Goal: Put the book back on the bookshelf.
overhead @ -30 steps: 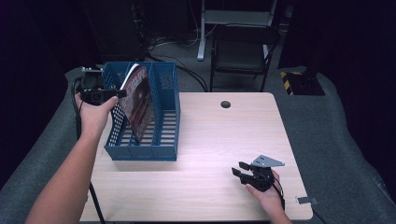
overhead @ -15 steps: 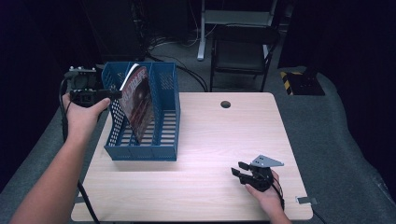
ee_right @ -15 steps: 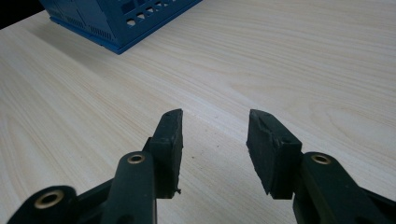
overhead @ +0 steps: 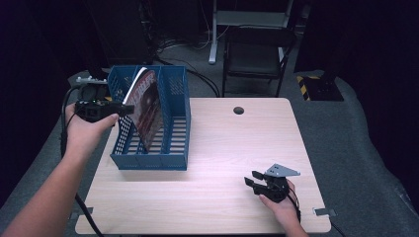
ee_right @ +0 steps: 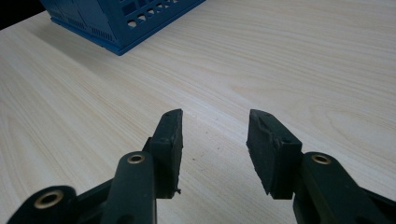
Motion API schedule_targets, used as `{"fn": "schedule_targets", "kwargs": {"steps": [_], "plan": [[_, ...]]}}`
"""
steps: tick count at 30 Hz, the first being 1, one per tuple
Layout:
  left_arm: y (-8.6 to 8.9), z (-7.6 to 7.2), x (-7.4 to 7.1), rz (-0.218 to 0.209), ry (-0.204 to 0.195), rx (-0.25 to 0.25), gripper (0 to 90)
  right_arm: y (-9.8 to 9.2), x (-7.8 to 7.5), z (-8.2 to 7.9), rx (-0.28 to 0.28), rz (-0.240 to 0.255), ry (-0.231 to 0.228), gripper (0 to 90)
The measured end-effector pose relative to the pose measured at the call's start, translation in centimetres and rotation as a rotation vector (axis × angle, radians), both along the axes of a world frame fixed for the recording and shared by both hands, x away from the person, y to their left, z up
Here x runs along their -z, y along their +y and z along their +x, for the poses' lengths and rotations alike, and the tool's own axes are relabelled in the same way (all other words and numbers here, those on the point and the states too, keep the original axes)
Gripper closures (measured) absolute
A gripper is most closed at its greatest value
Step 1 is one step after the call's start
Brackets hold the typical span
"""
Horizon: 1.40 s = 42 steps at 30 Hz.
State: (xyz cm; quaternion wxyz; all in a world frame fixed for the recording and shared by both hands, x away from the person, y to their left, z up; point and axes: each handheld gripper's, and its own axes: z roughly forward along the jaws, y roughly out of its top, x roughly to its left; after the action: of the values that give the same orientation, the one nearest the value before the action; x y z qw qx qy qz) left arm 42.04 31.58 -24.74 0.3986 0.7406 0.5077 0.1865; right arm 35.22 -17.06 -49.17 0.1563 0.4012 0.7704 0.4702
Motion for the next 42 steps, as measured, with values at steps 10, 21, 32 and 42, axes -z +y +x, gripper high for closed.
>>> {"fn": "schedule_targets", "kwargs": {"steps": [10,21,32,42], "plan": [[-2.9,-2.2,0.2,0.032,-0.002,0.166,48.4,-0.1,-0.1,0.0,-0.009,0.002,0.004,55.4],[-7.1,-4.5,5.1,0.047,0.025,0.373,44.9,-0.1,-0.3,-0.1,-0.003,0.003,-0.006,54.9],[-10.4,-6.8,10.4,0.006,0.005,0.516,44.6,-0.1,-0.3,-0.1,-0.007,0.000,-0.007,54.6],[-12.2,-7.8,16.0,0.004,0.062,0.535,44.5,-0.2,-0.4,-0.2,-0.008,0.001,-0.005,54.3]]}}
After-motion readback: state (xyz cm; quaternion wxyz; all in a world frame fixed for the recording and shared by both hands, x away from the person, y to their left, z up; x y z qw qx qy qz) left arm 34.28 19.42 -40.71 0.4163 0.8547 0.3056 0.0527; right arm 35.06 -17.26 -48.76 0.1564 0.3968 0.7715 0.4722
